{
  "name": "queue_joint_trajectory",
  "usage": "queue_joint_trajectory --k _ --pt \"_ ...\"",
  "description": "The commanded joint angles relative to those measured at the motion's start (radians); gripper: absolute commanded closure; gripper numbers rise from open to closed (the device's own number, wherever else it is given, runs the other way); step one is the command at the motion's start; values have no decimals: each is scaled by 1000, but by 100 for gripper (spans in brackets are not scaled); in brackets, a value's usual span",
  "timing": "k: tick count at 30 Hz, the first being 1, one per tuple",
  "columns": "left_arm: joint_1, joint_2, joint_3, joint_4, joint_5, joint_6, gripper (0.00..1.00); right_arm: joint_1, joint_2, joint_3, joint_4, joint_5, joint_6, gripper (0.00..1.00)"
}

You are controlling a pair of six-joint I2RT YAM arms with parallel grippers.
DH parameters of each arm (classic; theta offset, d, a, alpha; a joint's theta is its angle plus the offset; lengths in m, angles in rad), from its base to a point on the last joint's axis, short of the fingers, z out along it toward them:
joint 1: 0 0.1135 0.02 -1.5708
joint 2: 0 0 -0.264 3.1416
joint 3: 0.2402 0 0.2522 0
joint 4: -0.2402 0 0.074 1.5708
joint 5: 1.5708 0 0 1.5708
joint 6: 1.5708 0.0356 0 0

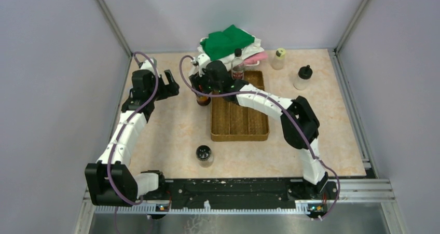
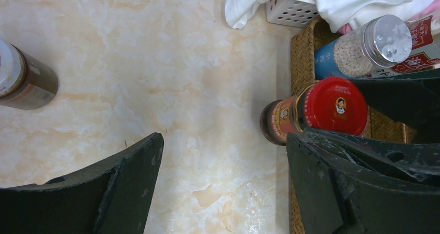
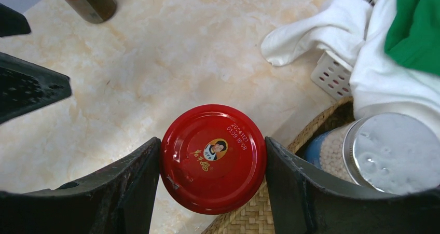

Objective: Organize the condiment bottles
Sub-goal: Pick up the bottle from the center of the board, then place the bottle in the storage box.

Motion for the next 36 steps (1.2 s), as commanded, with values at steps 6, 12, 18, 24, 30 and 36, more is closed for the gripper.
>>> queue_joint_trajectory --k 6,12,18,24,30,36 --pt "6 -8 -7 46 13 5 6 16 -161 125 111 25 -26 65" --pt "6 -6 -7 47 16 5 6 16 -213 118 80 58 -63 65" --pt "5 -8 -7 47 21 5 6 14 -269 74 69 106 -77 66" --pt "6 -5 -7 48 29 3 6 1 -326 -3 74 152 -71 66" --pt "6 -3 -5 49 39 5 6 -28 -372 -66 65 186 -54 67" --pt "5 0 -4 51 48 5 6 -64 -421 -132 61 227 -15 68"
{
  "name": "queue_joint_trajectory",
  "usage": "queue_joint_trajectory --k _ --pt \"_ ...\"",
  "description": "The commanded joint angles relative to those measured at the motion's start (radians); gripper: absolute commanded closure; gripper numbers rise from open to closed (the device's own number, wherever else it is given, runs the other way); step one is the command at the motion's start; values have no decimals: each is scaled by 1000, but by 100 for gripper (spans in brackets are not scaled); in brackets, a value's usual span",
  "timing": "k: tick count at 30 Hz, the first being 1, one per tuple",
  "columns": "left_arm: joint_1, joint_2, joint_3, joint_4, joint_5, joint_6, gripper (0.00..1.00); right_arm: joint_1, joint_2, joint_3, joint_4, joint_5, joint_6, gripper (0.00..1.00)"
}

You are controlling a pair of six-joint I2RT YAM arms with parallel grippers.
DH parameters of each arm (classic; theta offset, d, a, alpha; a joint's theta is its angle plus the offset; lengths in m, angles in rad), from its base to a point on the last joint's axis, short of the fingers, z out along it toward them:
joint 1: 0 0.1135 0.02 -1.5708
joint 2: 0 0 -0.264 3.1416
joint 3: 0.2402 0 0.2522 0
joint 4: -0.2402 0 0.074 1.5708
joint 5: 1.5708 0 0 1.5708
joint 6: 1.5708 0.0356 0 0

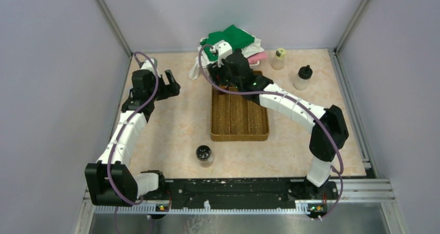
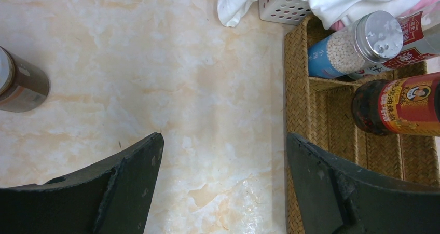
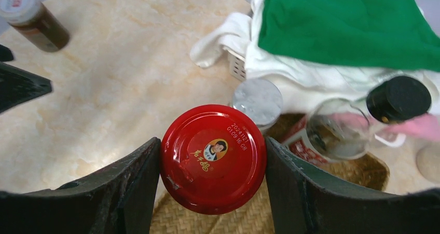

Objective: Organize the condiment bottles
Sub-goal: Place the bottle in the storage box.

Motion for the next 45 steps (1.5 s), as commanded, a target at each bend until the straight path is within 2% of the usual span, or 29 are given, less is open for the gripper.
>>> queue_joint_trajectory --k 1,21,45 --pt "6 0 -3 50 23 5 6 -34 -134 -11 123 59 35 68" --pt "6 11 -1 51 41 14 6 -200 -225 -156 113 91 78 72" --pt "5 26 6 44 29 24 7 -345 -126 -182 245 -10 103 74"
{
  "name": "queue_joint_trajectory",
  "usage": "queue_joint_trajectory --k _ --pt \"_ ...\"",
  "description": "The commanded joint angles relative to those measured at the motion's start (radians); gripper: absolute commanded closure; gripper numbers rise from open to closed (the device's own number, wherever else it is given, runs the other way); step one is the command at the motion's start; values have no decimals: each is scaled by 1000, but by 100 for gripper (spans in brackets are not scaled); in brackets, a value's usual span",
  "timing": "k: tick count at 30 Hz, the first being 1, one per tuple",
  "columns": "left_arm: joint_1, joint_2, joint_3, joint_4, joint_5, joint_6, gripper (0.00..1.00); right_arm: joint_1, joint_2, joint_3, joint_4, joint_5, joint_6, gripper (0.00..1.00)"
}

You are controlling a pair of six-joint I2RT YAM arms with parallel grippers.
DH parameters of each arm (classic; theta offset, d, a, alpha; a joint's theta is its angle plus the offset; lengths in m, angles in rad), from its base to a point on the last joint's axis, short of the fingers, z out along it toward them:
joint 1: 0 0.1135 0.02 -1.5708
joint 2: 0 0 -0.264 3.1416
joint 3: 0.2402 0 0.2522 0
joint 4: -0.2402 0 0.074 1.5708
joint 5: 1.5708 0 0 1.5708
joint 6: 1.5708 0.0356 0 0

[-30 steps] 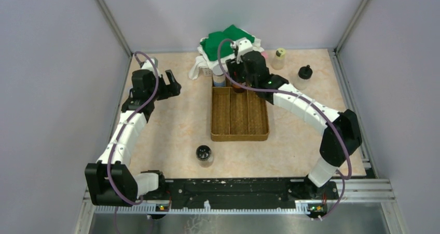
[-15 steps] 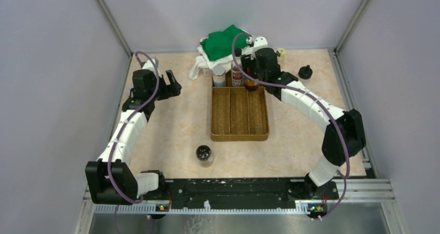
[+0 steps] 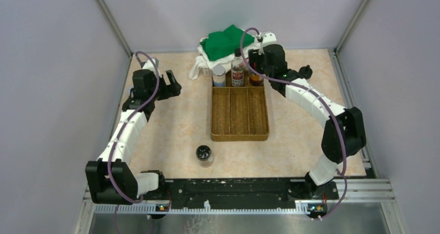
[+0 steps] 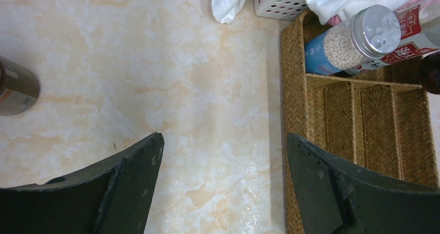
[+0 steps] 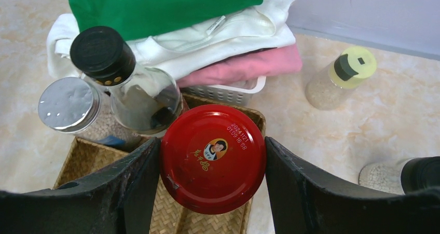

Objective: Organize the condiment bottles
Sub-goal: Place the bottle in the storage box.

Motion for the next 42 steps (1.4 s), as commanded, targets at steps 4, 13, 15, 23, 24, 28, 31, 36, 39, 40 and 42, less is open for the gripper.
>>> queue_joint_trajectory --k 4,13,15,23,24,28,31,36,39,40,42 --pt "6 11 7 35 -1 20 6 -46 33 31 239 -79 26 74" --pt "6 21 13 33 -6 23 6 -69 120 69 271 -107 26 75" --pt "7 20 13 32 -8 25 6 -74 132 73 278 -114 27 75" --pt "6 25 15 31 -9 26 6 -85 157 76 285 -127 29 74" --pt "6 26 15 30 -10 26 6 -86 154 72 284 -126 29 70" --pt "5 27 16 30 -2 26 6 -85 136 61 275 -125 22 41" --pt "5 26 15 31 -1 26 6 -85 130 55 270 -119 16 39" --pt "6 25 15 30 0 26 7 -85 124 49 263 -119 13 38" --pt "6 24 15 30 -1 26 6 -86 119 39 264 -121 15 26" --pt "5 24 15 29 -2 26 6 -86 118 38 262 -120 16 15" --pt "6 24 15 28 -1 26 6 -86 115 37 257 -120 13 7"
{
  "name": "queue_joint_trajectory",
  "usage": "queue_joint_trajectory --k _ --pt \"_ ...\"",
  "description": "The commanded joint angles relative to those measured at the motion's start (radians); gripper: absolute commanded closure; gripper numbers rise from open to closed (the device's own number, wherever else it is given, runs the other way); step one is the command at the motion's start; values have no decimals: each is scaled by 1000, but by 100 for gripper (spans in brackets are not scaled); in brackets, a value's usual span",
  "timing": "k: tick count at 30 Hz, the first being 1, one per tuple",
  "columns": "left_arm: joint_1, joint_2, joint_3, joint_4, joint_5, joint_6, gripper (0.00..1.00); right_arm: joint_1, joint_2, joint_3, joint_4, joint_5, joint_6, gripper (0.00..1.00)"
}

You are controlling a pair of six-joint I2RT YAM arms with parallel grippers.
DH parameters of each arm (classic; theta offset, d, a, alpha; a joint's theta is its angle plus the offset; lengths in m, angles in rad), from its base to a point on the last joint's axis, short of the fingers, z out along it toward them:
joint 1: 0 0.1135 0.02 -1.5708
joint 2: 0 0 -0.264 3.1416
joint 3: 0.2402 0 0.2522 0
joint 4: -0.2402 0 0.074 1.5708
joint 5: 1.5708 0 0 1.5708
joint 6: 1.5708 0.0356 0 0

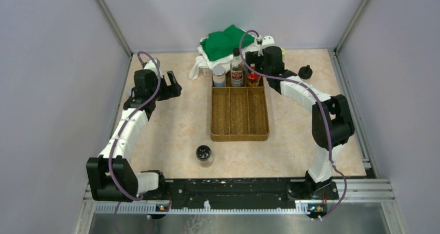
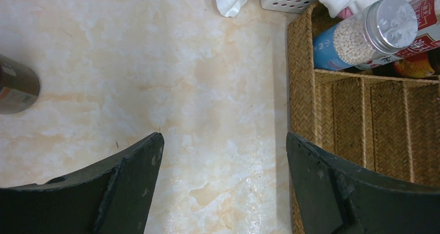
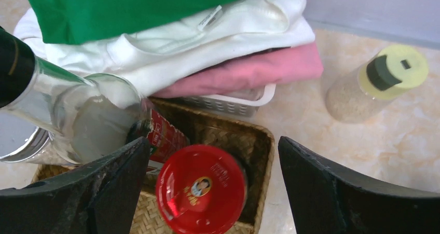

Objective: Organize the condiment bottles
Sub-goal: Place the bottle in the storage box, then pick up the bottle from the corner of the board.

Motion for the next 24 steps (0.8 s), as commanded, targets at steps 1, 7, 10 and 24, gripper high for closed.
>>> queue_joint_trajectory --k 1,7,10,24 --pt "5 -2 16 30 4 8 6 -8 -74 31 105 -7 -3 3" --pt "6 1 18 30 8 10 6 -9 -157 11 81 19 -15 3" --pt "5 3 20 30 11 10 6 -9 -241 8 32 45 -30 3" --pt "5 -54 51 -17 -8 15 5 -27 -650 -369 -255 182 93 4"
